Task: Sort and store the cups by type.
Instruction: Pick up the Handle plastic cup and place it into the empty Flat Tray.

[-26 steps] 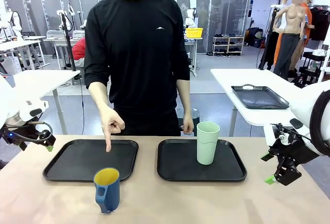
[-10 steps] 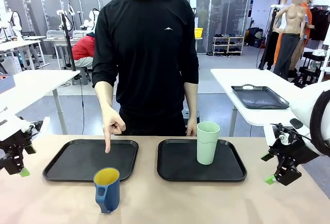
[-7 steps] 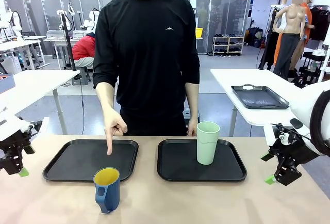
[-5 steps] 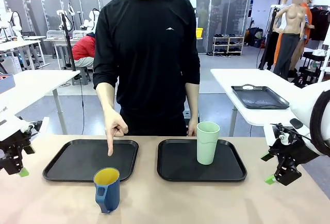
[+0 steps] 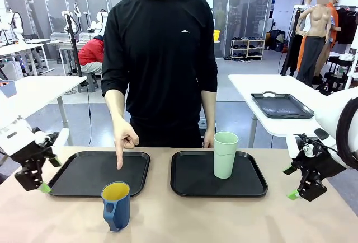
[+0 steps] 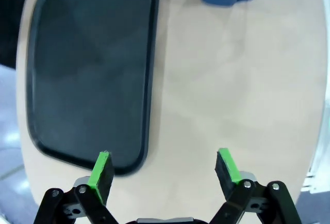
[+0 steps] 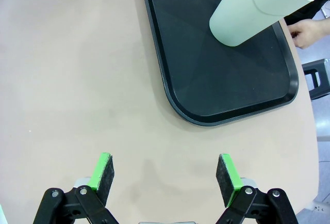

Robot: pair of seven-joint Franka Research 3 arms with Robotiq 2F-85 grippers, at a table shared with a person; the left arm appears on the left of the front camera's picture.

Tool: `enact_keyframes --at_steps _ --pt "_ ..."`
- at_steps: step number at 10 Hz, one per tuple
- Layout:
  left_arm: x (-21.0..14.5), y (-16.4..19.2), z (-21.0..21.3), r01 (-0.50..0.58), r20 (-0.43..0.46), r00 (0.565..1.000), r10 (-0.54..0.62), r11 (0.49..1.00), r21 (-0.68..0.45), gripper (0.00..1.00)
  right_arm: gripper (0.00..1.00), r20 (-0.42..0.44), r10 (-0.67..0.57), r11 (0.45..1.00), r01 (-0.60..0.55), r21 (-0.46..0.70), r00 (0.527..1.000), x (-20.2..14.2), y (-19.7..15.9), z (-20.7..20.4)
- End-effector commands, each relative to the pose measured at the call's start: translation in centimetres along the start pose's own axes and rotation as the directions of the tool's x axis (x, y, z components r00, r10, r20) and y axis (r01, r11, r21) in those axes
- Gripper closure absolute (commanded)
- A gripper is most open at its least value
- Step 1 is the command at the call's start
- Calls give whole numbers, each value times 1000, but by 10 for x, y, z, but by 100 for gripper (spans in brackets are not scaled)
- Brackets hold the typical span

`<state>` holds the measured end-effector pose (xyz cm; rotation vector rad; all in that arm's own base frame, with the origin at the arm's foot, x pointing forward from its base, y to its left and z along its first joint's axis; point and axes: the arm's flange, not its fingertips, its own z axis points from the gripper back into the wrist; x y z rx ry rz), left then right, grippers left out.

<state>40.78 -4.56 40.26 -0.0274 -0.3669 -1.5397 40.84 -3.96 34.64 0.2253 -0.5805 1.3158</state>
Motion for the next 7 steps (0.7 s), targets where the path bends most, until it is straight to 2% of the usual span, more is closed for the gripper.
enact_keyframes --at_steps 1,5,7 --pt "11 1 -23 53 58 997 -51 998 -34 0 0 1 12 1000 -12 -4 1000 0 0 0" --pt "24 1 -52 111 300 950 -89 992 -59 0 0 1 12 1000 -12 -4 1000 0 0 0" --pt "24 -2 -62 136 361 926 -111 990 -45 0 0 1 12 1000 -12 -4 1000 0 0 0"
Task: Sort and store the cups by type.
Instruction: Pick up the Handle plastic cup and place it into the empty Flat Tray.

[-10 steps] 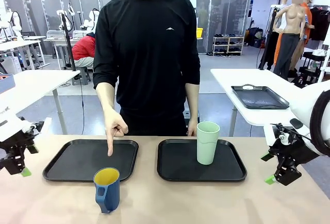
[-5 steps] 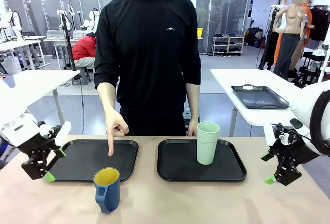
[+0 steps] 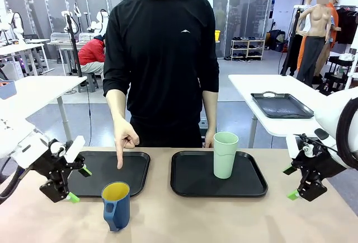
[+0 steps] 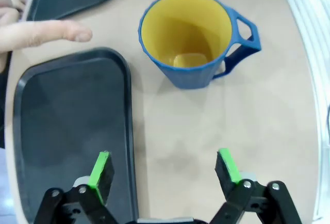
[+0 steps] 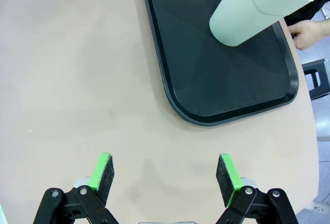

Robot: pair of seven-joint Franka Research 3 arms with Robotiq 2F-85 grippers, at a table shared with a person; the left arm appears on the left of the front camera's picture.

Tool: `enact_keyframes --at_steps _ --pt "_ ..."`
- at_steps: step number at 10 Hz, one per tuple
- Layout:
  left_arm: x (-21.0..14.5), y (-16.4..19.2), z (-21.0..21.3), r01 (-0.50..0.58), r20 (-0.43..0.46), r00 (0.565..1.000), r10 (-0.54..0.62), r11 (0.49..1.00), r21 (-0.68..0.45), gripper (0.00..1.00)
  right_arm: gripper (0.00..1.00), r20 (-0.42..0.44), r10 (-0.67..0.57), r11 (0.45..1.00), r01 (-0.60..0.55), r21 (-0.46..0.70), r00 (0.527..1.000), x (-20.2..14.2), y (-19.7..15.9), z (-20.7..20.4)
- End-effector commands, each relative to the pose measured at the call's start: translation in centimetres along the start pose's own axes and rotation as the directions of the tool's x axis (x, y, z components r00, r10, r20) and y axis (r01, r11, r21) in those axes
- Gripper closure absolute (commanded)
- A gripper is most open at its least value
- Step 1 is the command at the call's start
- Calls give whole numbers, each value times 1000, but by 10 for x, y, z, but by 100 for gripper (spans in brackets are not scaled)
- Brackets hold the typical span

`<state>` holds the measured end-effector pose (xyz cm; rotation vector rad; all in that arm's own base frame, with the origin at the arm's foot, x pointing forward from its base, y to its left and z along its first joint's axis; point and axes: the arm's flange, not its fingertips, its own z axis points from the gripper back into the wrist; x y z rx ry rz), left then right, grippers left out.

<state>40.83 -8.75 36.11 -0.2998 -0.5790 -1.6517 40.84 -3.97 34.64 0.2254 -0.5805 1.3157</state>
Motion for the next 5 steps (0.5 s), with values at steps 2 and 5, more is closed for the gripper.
enact_keyframes --at_steps 2,5 --pt "-21 9 -13 58 184 982 -51 998 -32 0 0 1 12 1000 -12 -4 1000 0 0 0" --pt "-38 12 -17 29 331 943 -5 997 -67 0 0 1 12 1000 -12 -4 1000 0 0 0"
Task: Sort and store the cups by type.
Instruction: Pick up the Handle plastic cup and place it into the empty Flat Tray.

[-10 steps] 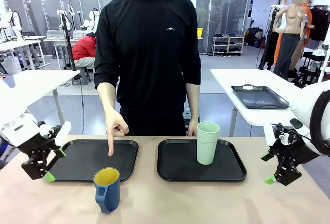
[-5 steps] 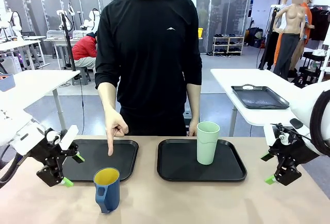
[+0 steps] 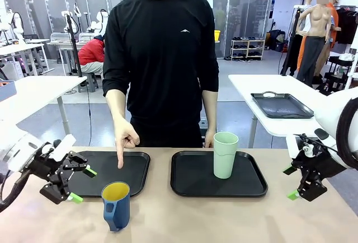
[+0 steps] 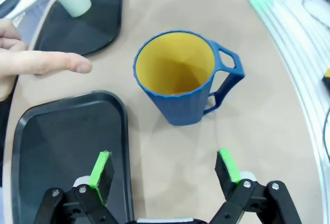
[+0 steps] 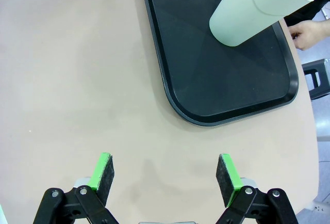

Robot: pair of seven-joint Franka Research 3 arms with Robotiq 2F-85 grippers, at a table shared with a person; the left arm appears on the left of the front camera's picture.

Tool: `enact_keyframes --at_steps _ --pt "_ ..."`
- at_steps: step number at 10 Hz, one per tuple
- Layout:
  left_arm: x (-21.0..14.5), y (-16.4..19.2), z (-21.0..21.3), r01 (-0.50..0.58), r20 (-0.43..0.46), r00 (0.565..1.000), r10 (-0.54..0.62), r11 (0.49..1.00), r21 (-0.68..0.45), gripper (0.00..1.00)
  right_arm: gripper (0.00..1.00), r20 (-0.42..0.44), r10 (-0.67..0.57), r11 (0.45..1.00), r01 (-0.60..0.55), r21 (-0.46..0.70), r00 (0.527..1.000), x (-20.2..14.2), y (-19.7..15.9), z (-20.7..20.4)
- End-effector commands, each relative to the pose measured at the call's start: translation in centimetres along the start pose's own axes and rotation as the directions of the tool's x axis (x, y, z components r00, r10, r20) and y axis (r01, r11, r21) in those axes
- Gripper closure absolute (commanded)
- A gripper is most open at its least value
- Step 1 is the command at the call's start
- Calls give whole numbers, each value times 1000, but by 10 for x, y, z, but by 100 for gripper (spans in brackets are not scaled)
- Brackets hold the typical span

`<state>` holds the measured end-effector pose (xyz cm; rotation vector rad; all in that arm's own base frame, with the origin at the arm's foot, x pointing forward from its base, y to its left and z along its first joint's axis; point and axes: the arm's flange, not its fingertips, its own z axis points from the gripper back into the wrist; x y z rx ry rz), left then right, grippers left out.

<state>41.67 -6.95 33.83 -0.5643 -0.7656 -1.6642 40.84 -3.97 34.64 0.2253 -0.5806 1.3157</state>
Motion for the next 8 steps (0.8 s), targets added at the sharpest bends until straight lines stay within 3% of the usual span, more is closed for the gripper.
enact_keyframes --at_steps 1,4,8 --pt "-17 10 -3 -23 97 995 28 998 -51 0 0 1 12 1000 -12 -4 1000 0 0 0" --pt "-34 13 -3 -48 228 972 66 995 -83 0 0 1 12 1000 -12 -4 1000 0 0 0" --pt "-45 13 -7 -56 314 945 88 992 -110 0 0 1 12 1000 -12 -4 1000 0 0 0"
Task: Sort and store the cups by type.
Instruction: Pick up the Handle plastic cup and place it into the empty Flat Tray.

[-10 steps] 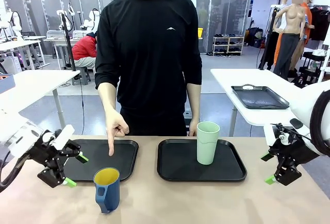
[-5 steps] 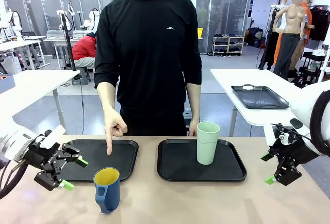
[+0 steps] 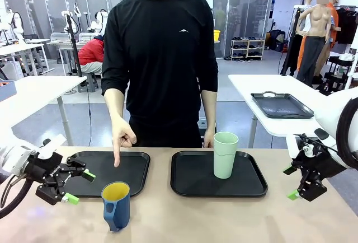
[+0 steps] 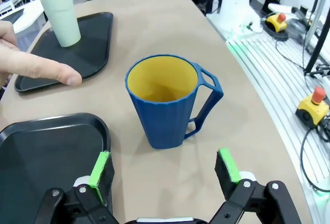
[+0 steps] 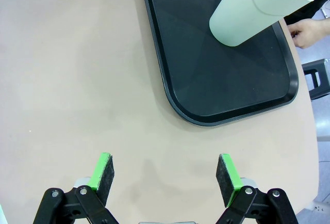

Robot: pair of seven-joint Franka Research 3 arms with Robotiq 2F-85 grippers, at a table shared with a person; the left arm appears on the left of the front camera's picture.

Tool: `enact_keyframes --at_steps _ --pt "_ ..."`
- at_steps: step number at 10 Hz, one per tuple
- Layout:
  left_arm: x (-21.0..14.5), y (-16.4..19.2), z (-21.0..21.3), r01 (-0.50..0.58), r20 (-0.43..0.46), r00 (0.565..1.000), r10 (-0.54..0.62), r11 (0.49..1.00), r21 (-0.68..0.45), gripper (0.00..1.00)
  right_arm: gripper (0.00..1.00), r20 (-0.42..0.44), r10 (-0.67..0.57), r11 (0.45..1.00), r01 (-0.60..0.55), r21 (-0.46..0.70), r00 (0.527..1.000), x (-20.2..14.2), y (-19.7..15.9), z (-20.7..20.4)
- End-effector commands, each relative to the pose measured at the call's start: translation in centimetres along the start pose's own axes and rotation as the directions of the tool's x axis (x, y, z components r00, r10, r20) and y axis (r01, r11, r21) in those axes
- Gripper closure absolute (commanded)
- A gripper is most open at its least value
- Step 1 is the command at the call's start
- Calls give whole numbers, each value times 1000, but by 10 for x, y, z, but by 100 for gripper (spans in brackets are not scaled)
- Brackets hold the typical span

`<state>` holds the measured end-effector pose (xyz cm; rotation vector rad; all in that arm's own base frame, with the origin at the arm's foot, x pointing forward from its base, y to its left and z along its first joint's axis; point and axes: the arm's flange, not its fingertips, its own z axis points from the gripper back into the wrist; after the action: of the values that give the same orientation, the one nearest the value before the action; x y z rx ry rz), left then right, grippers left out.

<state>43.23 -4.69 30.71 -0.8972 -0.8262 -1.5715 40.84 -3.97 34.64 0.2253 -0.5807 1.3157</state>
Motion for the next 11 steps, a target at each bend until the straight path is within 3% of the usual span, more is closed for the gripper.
enact_keyframes --at_steps 1,7,11 --pt "-8 7 -3 22 104 994 -22 1000 3 0 0 1 12 1000 -12 -4 1000 0 0 0" --pt "-16 8 -5 43 274 960 -47 999 20 0 0 1 12 1000 -12 -4 1000 0 0 0" --pt "-14 1 -7 21 229 973 -22 1000 7 0 0 1 12 1000 -12 -4 1000 0 0 0"
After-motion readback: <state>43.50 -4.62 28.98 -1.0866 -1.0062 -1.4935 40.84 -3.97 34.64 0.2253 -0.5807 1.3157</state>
